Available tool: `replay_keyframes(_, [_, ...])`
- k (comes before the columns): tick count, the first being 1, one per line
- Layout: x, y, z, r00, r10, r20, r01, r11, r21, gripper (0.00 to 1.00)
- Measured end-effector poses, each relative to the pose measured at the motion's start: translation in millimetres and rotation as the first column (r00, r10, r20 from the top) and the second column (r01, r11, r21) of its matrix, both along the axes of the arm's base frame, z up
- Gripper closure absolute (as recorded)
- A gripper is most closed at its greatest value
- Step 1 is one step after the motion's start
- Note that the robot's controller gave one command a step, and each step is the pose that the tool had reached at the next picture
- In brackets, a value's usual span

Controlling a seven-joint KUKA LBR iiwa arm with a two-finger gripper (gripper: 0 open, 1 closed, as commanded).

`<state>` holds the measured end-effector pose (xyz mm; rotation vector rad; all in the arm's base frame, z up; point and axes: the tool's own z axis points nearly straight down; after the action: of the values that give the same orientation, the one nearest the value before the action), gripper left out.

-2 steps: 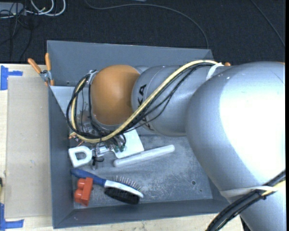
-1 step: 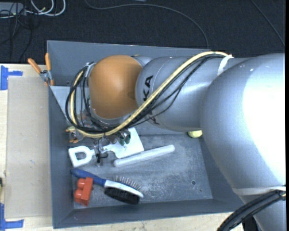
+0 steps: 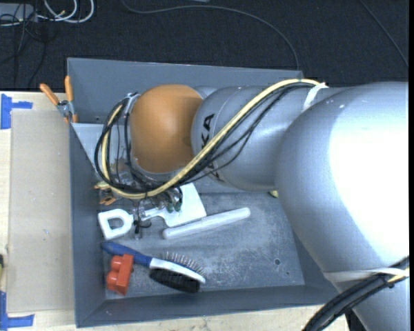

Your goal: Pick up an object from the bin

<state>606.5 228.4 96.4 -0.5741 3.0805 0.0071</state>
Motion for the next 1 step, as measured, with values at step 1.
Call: replay_keyframes(1, [-0.7,-5.7,-26.4,0.958,0.287,-0.007,-0.287,0.958,-0.004,1.0])
